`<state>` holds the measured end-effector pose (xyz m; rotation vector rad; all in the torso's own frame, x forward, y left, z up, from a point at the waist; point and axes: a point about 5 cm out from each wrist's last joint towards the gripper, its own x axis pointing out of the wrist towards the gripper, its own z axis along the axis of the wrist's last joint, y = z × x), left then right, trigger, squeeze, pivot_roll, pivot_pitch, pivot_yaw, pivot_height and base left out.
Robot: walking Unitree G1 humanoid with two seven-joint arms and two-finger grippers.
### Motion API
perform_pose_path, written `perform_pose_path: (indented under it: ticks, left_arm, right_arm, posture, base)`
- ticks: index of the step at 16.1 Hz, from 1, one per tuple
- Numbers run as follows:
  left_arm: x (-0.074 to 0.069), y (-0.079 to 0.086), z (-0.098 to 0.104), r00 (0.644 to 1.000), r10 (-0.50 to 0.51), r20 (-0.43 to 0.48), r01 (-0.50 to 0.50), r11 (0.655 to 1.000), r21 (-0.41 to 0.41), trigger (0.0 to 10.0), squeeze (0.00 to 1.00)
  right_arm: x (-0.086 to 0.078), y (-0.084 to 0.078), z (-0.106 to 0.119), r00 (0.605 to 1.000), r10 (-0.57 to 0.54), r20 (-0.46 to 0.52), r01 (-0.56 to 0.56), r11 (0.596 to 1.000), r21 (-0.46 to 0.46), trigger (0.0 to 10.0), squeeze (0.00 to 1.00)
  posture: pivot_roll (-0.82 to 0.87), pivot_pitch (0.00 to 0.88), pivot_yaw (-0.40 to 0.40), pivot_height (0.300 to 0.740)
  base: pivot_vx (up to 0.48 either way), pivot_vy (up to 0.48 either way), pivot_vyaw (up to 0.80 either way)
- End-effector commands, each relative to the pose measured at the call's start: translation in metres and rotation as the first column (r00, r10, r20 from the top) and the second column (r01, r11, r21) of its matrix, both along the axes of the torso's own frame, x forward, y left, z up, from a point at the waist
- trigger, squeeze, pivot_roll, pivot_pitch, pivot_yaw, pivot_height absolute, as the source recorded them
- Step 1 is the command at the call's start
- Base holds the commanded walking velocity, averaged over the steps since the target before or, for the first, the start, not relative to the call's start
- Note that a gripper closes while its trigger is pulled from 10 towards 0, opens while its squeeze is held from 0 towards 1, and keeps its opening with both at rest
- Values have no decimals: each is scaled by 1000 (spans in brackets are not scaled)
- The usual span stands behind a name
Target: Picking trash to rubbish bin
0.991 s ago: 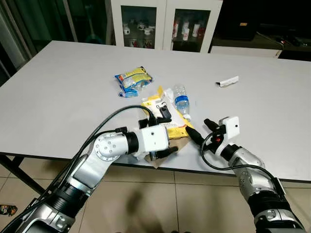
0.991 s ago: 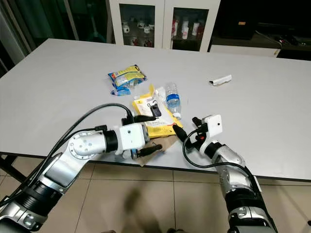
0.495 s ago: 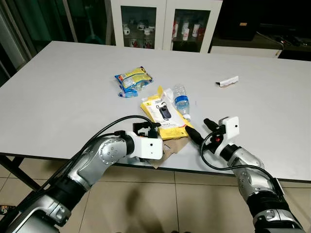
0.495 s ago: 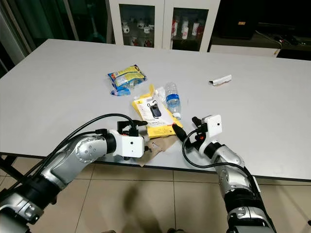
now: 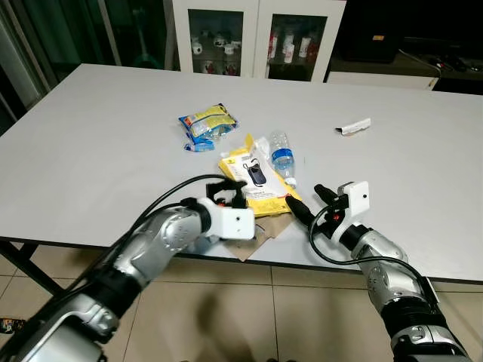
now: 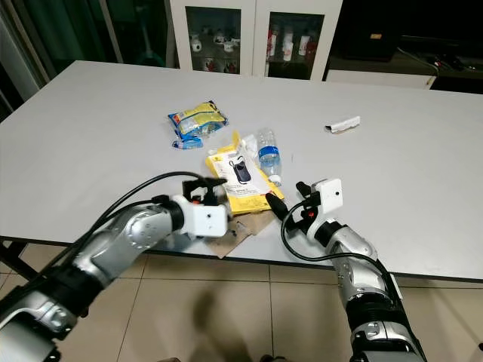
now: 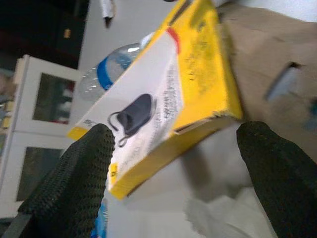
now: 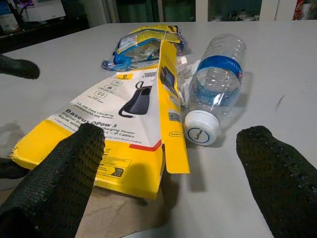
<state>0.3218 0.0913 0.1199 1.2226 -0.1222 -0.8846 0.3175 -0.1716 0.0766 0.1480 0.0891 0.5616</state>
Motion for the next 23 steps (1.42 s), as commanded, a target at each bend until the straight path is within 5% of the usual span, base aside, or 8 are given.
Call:
perform_pose_path:
  ticks: [1, 7, 13, 23]
  left_arm:
    - [5, -4, 0, 999, 32, 41, -31, 999, -8, 10000, 0]
    - [0, -20, -13, 998, 22, 54, -21, 1000, -17, 10000, 0]
    - [-3, -12, -18, 999, -25, 46, 22, 998, 65, 10000, 0]
    - [2, -6, -50, 993, 80, 82, -92, 984, 152, 10000, 0]
  right_arm:
    - [1, -1, 3, 1000, -9, 19, 9, 1000, 6, 10000, 0]
    - [0, 3, 3, 1000, -2, 22, 1, 1000, 16, 10000, 0]
    - [0, 3, 3, 1000, -4, 21, 4, 1000, 20, 10000, 0]
    - [-1, 8, 2, 1000, 10, 24, -11, 999, 36, 10000, 0]
  posture:
    - [16, 17, -16, 740]
    - [6, 20, -9, 740]
    - [12, 19, -2, 740]
    - [-11, 0, 3, 740]
  base:
    - [0, 0, 0]
    - [0, 0, 0]
    - [0, 0, 0]
    - [0, 0, 0]
